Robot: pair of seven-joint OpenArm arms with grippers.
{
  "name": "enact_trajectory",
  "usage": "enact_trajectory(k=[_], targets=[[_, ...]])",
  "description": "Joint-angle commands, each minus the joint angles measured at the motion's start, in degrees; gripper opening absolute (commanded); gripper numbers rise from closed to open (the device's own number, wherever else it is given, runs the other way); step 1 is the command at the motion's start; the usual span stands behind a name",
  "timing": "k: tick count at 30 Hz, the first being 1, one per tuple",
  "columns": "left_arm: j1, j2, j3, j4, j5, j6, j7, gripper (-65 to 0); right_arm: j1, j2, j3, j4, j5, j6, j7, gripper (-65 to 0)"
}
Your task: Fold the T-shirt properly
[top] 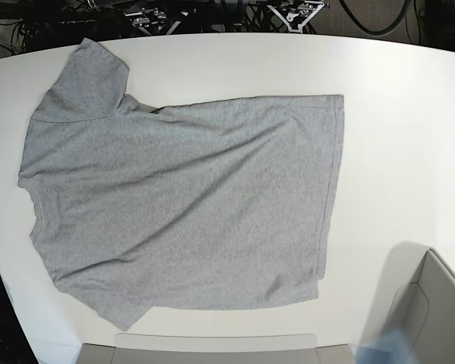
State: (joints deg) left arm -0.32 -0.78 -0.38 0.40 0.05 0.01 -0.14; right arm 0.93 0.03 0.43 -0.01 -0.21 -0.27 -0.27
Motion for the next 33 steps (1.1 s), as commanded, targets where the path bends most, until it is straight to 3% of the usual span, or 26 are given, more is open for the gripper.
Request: enact_trajectory(k=[1,5,13,16,33], targets=[[-0.08,0.20,-0.01,0.08,0.34,0.21,-0.25,-65.0,-0.36,0.27,0.06,0.05,0.16,-0.03,0.14,-65.0],[-0.08,0.20,-0.28,0.08,0.17,0.21,-0.25,-65.0,-0.71,0.71,0.23,0.58,2.63,-0.03,0.14,-65.0],[-2.45,0.20,-0.10,0.08,0.17,0.21,-0.25,-65.0,-0.18,1.86,0.15,0.76,28.38,-0.03,0.05,-65.0],[-2.54,0.20,0.07,0.08,0.25,0.21,-0.25,-65.0,-0.09,2.38,-0.12,0.76,34.27,-0.03,0.05,-65.0],[-3.68,0.20,0.07,-0.01,0.34,0.21,-0.25,-65.0,1.05,3.09,-0.38,0.41,35.50,-0.03,-0.30,-65.0]])
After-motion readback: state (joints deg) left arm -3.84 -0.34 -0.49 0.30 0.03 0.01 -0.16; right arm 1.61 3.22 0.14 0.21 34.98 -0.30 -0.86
